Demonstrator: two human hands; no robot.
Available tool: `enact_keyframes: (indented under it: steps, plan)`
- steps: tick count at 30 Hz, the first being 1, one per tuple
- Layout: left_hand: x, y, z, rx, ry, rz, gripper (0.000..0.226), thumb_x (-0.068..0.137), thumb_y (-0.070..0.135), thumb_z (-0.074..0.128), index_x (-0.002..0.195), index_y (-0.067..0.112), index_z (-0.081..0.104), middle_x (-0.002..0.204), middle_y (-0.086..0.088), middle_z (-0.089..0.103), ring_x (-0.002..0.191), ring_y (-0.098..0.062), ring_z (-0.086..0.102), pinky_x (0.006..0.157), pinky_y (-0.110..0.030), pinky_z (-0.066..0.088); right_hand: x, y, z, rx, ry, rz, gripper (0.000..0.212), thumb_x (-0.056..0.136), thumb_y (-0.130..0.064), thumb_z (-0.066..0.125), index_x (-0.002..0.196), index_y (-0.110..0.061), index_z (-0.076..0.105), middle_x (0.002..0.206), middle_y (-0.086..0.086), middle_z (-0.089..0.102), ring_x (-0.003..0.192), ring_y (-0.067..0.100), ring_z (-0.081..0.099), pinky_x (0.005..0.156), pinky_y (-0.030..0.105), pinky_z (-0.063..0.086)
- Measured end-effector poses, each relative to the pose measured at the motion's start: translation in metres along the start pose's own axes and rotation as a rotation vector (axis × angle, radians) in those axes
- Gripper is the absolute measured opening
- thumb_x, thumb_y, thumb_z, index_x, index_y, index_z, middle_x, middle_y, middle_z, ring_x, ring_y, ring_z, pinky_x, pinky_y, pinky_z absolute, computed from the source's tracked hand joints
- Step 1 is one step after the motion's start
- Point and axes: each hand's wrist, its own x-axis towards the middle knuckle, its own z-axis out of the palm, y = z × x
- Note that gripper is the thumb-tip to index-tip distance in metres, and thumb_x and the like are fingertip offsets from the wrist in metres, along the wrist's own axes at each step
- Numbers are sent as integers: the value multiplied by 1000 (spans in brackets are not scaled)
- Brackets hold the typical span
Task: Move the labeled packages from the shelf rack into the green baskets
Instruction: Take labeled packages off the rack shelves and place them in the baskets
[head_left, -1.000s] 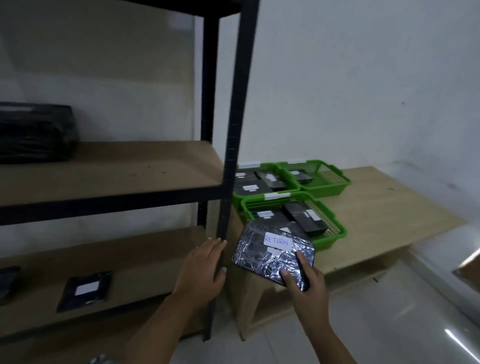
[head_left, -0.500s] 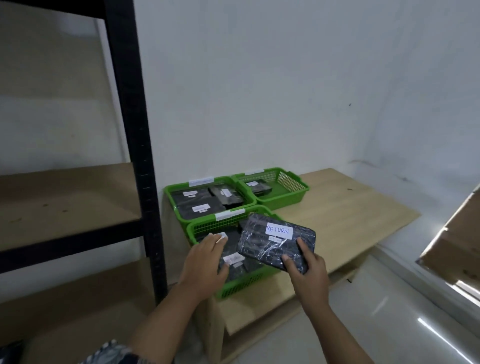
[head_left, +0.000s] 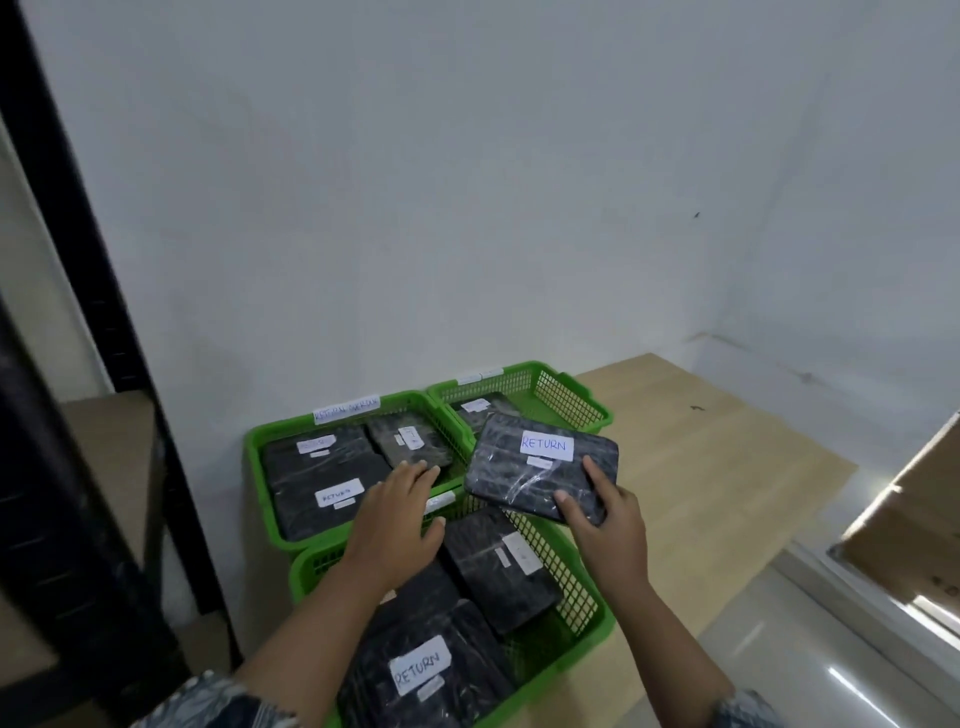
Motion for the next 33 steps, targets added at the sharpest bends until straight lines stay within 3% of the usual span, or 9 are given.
enact_keyframes:
  steps: [7, 15, 21, 22, 24, 26, 31, 33]
  plan:
    - [69, -5, 31, 24, -8, -54, 62, 89, 36, 49, 143, 14, 29, 149, -6, 29, 138, -24, 22, 108, -43, 26, 100, 44, 31, -33, -85, -16, 56, 84, -37, 66, 136, -31, 47, 114, 12, 51, 95, 20, 54, 80, 25, 41]
    - [148, 9, 82, 31, -41, -242, 64, 88, 41, 45, 144, 15, 28, 151, -6, 26, 139, -22, 17, 112, -40, 20, 219, 98, 70, -49, -276, -69, 58, 81, -40, 69, 135, -33, 49, 114, 13, 54, 102, 28, 57, 84, 32, 48]
    - [198, 15, 120, 54, -78, -375, 67, 91, 40, 46, 147, 17, 16, 155, -4, 12, 142, -21, 4, 114, -41, 11, 297, 127, 89, -143, -518, -166, 57, 81, -42, 68, 134, -30, 50, 87, 6, 51, 74, 18, 49, 59, 27, 39]
    - [203, 14, 125, 59, -87, -397, 68, 92, 41, 45, 147, 17, 15, 156, -4, 10, 142, -21, 1, 114, -42, 10, 307, 132, 93, -154, -570, -178, 58, 80, -44, 68, 134, -31, 50, 86, 7, 54, 74, 18, 51, 60, 27, 42]
    - [209, 10, 136, 68, -115, -437, 69, 92, 41, 44, 148, 16, 12, 156, -4, 8, 142, -22, -2, 114, -44, 9, 321, 141, 102, -146, -660, -171, 59, 79, -44, 69, 133, -32, 50, 101, 11, 62, 87, 21, 59, 76, 32, 50]
    - [209, 7, 145, 70, -141, -470, 69, 93, 41, 42, 148, 15, 10, 156, -3, 7, 142, -21, -3, 113, -45, 8, 327, 145, 106, -100, -722, -139, 58, 79, -40, 70, 133, -31, 51, 114, 11, 61, 100, 23, 59, 88, 33, 49]
    - [201, 8, 160, 85, -82, -488, 74, 84, 50, 20, 148, 15, 12, 155, -4, 14, 142, -23, 9, 110, -48, 17, 332, 155, 114, -114, -856, -142, 57, 79, -41, 71, 132, -36, 51, 120, 9, 59, 102, 18, 60, 88, 27, 48]
    - [200, 10, 163, 104, -53, -491, 72, 84, 48, 23, 147, 13, 18, 153, -6, 21, 140, -25, 19, 107, -49, 22, 333, 157, 116, -178, -890, -177, 58, 78, -46, 70, 132, -40, 49, 120, 8, 60, 103, 19, 61, 89, 31, 50]
